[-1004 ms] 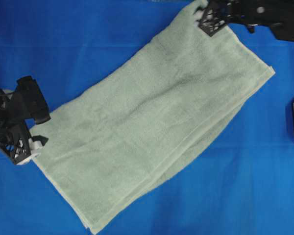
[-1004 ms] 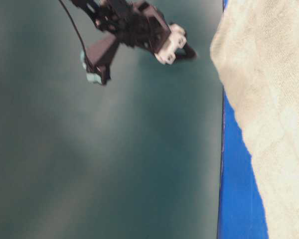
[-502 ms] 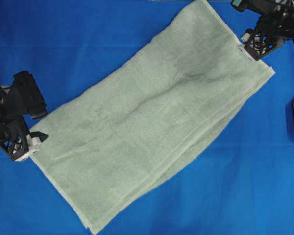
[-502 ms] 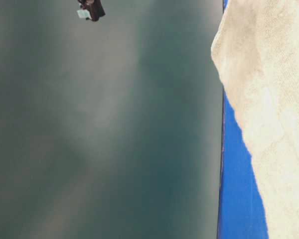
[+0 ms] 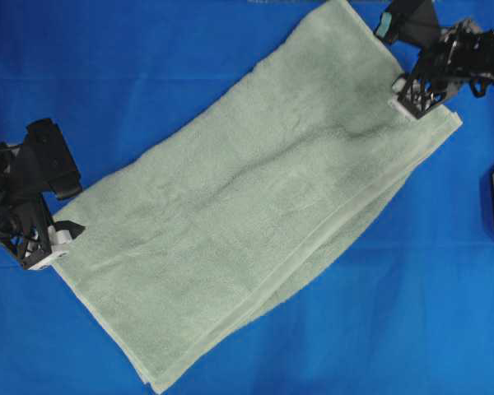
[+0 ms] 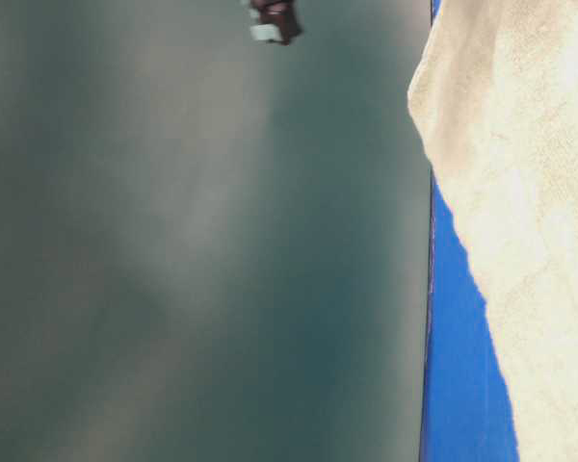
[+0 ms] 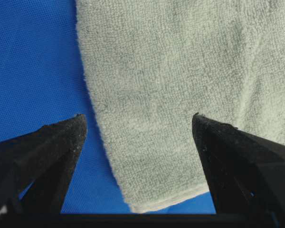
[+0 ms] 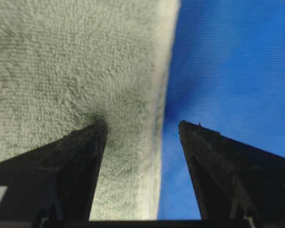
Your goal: Fold a bath towel.
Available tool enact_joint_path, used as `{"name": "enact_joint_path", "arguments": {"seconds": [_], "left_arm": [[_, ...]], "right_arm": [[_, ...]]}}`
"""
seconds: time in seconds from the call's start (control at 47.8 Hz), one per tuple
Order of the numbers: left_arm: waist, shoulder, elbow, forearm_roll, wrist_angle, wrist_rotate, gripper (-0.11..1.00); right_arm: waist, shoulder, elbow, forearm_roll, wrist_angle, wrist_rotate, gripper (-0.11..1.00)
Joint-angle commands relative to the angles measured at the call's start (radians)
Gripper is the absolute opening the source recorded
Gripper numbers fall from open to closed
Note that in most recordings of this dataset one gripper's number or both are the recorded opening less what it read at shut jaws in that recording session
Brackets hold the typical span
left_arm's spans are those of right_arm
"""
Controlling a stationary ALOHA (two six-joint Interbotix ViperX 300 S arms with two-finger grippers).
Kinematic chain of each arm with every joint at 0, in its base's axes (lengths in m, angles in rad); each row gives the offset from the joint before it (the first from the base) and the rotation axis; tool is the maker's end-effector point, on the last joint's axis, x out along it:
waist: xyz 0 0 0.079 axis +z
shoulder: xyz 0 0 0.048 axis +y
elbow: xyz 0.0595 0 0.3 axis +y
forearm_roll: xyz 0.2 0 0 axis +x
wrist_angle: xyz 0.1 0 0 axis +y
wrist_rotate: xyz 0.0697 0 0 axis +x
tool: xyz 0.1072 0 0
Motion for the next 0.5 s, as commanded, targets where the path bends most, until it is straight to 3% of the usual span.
{"name": "enact_joint_path", "arguments": {"seconds": [0.0, 0.335, 0.397, 0.481], "left_arm": [[0.002, -0.003, -0.015, 0.005, -0.005, 0.002, 0.86], [0.003, -0.003, -0.015, 0.003, -0.005, 0.000, 0.86], [0.003, -0.003, -0.017, 0.005, -0.005, 0.000, 0.86], [0.003, -0.003, -0.015, 0.005, -0.005, 0.000, 0.86]], "right_arm": [[-0.023, 0.018, 0.006, 0.003, -0.048, -0.002, 0.64], [-0.051, 0.035, 0.092, 0.041, -0.141, 0.002, 0.60], [-0.051, 0.035, 0.106, 0.055, -0.152, 0.002, 0.53], [-0.051, 0.032, 0.117, 0.071, -0.160, 0.002, 0.31]]}}
